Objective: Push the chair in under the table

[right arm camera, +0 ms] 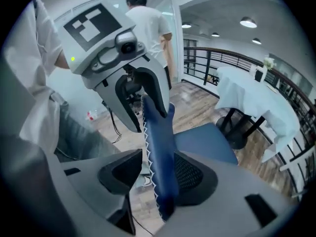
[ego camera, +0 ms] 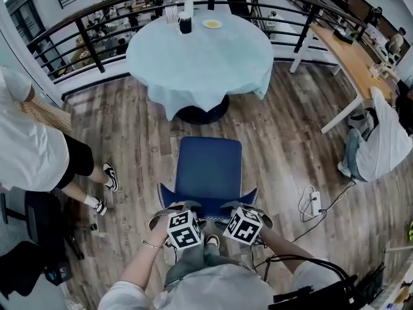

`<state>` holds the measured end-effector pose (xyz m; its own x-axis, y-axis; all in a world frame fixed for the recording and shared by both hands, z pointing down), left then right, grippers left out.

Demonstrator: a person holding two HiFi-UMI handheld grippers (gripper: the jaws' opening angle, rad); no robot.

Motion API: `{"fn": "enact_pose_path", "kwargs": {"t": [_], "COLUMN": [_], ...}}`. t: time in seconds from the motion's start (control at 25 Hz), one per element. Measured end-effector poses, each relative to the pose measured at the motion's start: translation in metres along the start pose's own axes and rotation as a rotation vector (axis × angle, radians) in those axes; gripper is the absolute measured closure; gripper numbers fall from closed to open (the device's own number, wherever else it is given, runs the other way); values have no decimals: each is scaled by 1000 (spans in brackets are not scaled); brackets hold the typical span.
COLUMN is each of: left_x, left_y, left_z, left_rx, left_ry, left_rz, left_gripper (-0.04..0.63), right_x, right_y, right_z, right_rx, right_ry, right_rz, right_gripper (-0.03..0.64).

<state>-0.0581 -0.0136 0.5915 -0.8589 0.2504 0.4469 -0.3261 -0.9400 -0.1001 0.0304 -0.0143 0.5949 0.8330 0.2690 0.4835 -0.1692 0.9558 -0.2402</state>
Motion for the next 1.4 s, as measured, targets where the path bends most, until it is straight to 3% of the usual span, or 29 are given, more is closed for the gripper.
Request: {"fn": "enact_pose_path", "kwargs": {"t": [0.16, 0.36, 1.16, 1.4], "left_x": [-2, -3, -4, -14], "left_y": [-3, 2, 9, 25], "left_z": [18, 26, 32, 37], "left_rx": [18, 95, 146, 123], "left_ry": [57, 53, 31, 30], "left_rz": [37, 31, 22, 26], "left_gripper": [418, 434, 430, 430], "right_x": [1, -1, -1, -2], "right_y": [-7, -15, -20, -38], "right_z": [14, 18, 18, 12], "right_rx": [-28, -111, -97, -62], "right_ry": [54, 92, 101, 99], "right_rz": [10, 30, 12, 18], "right_gripper": [423, 423, 428, 428]}}
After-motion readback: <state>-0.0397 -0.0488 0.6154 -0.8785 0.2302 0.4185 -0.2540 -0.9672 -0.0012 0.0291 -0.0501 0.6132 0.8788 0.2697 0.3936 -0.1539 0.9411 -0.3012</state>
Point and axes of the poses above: the fingertips, and each gripper's own axes: z forward along the fingers, y to its left, x out of its underside, the point moved 6 cm from there along -z, backward along the fingers, and after that the axes turned 7 degrees about -x, right-handed, at the moved point
